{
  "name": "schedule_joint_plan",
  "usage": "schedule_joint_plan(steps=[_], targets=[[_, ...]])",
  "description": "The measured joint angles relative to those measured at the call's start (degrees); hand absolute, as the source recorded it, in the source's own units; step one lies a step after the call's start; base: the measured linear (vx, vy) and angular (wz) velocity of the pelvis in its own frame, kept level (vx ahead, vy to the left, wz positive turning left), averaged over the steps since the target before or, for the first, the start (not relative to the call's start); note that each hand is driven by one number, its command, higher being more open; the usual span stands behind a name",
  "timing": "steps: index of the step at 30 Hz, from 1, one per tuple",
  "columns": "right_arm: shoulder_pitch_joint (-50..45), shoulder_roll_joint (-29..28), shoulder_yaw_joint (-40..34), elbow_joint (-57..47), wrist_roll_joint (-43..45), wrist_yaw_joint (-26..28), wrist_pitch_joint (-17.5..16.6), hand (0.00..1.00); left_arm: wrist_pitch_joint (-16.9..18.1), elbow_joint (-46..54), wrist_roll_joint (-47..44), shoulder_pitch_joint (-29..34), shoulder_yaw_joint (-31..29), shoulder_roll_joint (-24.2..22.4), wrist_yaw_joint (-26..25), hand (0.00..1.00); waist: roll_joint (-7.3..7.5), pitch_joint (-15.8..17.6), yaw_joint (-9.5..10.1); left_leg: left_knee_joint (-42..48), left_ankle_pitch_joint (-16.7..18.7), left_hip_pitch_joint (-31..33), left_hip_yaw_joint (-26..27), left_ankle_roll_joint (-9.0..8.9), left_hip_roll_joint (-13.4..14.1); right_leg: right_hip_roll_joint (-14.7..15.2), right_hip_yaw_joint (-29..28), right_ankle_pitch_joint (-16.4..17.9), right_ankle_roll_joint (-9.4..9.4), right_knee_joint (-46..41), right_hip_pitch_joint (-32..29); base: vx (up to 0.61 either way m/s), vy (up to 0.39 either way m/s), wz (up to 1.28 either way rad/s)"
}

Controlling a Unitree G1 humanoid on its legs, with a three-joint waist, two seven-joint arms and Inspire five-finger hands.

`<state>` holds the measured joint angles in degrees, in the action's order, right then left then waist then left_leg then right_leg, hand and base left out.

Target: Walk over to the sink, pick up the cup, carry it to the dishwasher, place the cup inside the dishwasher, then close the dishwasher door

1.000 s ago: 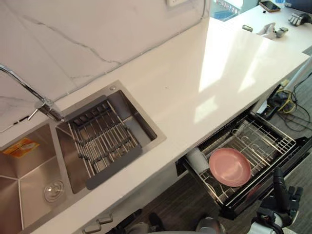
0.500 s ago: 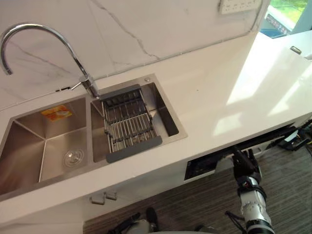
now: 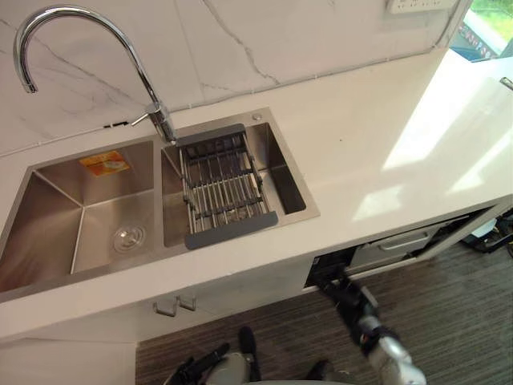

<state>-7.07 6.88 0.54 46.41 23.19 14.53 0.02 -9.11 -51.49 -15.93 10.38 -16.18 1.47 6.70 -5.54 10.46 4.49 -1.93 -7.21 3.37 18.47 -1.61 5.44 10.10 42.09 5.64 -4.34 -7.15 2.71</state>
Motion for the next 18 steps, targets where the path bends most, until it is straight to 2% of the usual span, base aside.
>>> schedule_joint_plan(steps=[2,4,6,8,10,11,13,14,15,16,18], targets=[[2.1,-0.7,-3.7,5.5,-3.0,0.4,-1.1,1.00,-0.3,-0.2,-0.4,-0.4,1.6,0.6,1.1,1.00,0.81,0.3,0.02,-0.2,0.3,-1.3,0.8,0.52,-0.4,0.6,-0.7,-0.6,-0.11,-0.7,0.6,0.17,0.021,-0.17],[2.1,-1.5,-8.3,8.6,-4.6,-1.6,-3.3,1.00,-0.4,-0.3,-1.1,-0.4,2.6,1.6,2.1,1.00,1.48,0.1,-0.21,-0.8,1.0,-3.5,1.4,0.45,-1.0,1.5,-1.2,0.0,-0.37,-1.9,1.7,0.16,0.025,-0.10],[1.7,-1.4,-13.7,11.0,-4.9,-4.8,-3.6,1.00,-1.1,-0.8,-3.2,-0.5,3.8,2.2,4.0,1.00,2.19,-0.3,-1.04,-2.0,1.6,-5.1,2.1,0.51,-1.9,2.7,-1.7,0.8,-1.09,-3.2,2.1,0.16,0.046,-0.13],[0.8,-1.1,-19.1,13.2,-1.5,-8.2,-1.6,1.00,-1.9,-1.5,-5.4,-1.2,4.5,2.4,6.0,1.00,2.52,-0.4,-1.69,-3.0,3.0,-5.9,2.4,0.79,-2.4,4.0,-2.5,1.1,-1.26,-6.2,1.4,0.14,0.071,-0.09],[-1.9,-0.2,-25.4,14.3,4.6,-12.8,1.9,1.00,-2.5,-2.8,-4.9,-1.5,4.5,3.1,6.2,1.00,2.88,-0.5,-2.82,-3.3,4.2,-7.0,2.2,0.99,-2.5,6.9,-4.6,1.0,-1.25,-16.7,-1.9,0.13,0.098,0.05],[-2.8,-0.3,-26.7,14.8,5.6,-13.7,2.5,1.00,-2.7,-2.8,-4.5,-1.4,4.5,3.6,6.5,1.00,3.42,-0.6,-2.92,-3.3,4.4,-7.3,2.1,0.85,-2.6,8.1,-5.9,0.9,-1.22,-20.1,-3.1,0.16,0.081,0.15],[-5.8,-2.0,-29.7,16.3,4.3,-16.0,5.0,1.00,-3.5,-2.8,-2.5,-1.2,5.3,6.2,8.3,1.00,5.96,-1.2,-3.29,-3.0,5.0,-9.0,0.2,1.09,-3.6,10.7,-13.7,-1.0,-0.56,-31.0,-7.0,0.19,0.027,0.35],[-6.2,-2.9,-30.7,16.2,4.1,-16.0,5.0,1.00,-3.7,-2.8,-2.3,-1.2,5.4,6.7,8.6,1.00,6.64,-1.2,-3.82,-3.0,5.1,-9.4,-0.8,1.34,-3.7,11.2,-14.7,-1.9,-0.36,-33.4,-7.6,0.22,-0.035,0.65],[-6.2,-4.3,-32.0,16.0,3.4,-15.9,5.1,1.00,-4.5,-2.9,-2.3,-1.3,5.4,7.6,8.6,1.00,6.70,-1.0,-4.82,-2.9,5.3,-9.9,-2.5,1.65,-3.2,11.5,-16.8,-0.7,-0.66,-35.7,-9.1,0.19,-0.057,0.77],[-5.8,-4.7,-32.6,15.2,2.4,-15.6,5.8,1.00,-5.0,-2.9,-2.2,-1.4,5.3,8.0,8.6,1.00,6.68,-1.0,-5.39,-2.4,5.9,-9.9,-4.4,1.88,-2.2,9.9,-18.2,2.8,-1.36,-33.4,-9.2,0.17,-0.056,0.77],[-4.8,-4.6,-32.5,14.7,0.9,-14.7,7.2,1.00,-5.5,-2.9,-2.0,-1.8,5.2,8.6,8.9,1.00,6.62,-1.0,-5.42,-1.6,6.5,-9.9,-6.8,1.03,-0.8,7.3,-21.2,4.3,-1.32,-27.7,-9.9,0.13,-0.088,0.72]])
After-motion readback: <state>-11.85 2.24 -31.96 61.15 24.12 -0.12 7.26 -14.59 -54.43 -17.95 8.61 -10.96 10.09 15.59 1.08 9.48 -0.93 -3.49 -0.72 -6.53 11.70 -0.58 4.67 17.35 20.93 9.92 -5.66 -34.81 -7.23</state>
